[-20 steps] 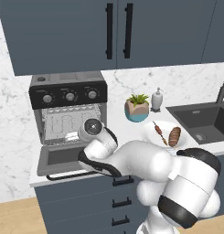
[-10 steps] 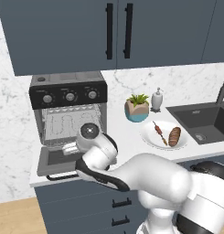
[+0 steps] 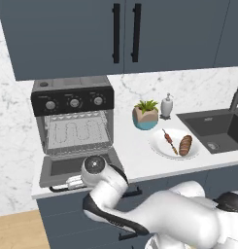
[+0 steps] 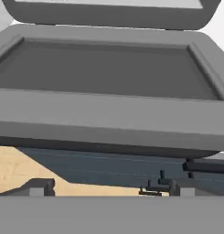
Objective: Pick up the kebab skewer and baguette bread, and place them inside the toaster oven. Close the toaster oven door and start by setting the timer.
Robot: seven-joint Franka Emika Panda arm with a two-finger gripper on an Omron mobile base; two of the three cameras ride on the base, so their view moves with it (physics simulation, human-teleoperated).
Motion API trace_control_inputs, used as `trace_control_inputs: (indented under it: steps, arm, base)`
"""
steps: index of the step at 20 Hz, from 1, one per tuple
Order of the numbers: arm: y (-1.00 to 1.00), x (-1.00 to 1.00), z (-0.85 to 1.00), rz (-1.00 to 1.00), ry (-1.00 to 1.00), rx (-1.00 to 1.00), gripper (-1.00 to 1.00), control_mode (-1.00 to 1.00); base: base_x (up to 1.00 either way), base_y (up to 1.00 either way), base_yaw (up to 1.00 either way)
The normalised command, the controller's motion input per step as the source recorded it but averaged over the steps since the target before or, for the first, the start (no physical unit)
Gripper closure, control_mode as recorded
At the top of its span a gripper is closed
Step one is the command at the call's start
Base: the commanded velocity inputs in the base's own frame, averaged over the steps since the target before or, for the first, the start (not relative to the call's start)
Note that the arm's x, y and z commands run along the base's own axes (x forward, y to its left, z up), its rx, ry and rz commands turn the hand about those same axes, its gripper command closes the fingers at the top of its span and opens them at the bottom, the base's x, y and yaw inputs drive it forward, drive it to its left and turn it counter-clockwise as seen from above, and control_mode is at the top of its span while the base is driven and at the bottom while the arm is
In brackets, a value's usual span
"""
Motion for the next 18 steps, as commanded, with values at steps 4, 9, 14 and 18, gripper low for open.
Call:
trace_control_inputs:
  steps: [4, 9, 14, 18]
  arm:
    - [-0.01, -0.49, 0.65, -0.09, -0.11, 0.00, -1.00, -1.00]
    - [-0.15, -0.37, 0.79, -0.11, 0.00, 0.00, -1.00, -1.00]
    - [-0.62, -0.04, 0.78, -0.10, 0.04, 0.03, -1.00, -1.00]
    - [-0.98, 0.00, 0.63, -0.10, 0.08, 0.08, -1.00, -1.00]
  base:
    - [0.00, 0.00, 0.00]
    - [0.00, 0.00, 0.00]
    - [0.00, 0.00, 0.00]
    - [0.00, 0.00, 0.00]
